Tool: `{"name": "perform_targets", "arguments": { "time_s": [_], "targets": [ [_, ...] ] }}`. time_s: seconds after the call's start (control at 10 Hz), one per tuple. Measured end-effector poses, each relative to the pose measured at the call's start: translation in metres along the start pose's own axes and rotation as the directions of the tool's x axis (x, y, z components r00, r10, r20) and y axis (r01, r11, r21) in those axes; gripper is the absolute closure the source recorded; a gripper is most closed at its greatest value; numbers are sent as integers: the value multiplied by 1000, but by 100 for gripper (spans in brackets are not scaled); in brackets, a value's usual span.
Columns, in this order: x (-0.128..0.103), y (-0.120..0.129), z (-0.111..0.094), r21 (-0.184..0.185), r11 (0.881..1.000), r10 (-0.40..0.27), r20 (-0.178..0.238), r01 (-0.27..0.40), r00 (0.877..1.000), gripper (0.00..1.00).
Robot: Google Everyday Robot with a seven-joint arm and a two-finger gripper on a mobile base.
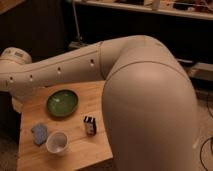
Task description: Place the white sponge in the ceramic cup
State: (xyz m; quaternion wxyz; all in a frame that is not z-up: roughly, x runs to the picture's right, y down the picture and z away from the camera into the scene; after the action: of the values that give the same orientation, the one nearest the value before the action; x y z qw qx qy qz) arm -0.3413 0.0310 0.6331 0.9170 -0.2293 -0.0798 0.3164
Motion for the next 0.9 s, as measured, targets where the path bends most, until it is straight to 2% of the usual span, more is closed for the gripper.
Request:
{"name": "perform_targets", "arguments": {
  "time_s": [0.3, 0.6, 0.9],
  "targets": [
    [2, 3, 20, -21, 1000, 16, -36, -16, 999, 20],
    [2, 19, 48, -27, 999, 18, -74, -20, 997, 20],
    [5, 23, 79, -36, 999, 37, -106, -41, 994, 20]
  ]
}}
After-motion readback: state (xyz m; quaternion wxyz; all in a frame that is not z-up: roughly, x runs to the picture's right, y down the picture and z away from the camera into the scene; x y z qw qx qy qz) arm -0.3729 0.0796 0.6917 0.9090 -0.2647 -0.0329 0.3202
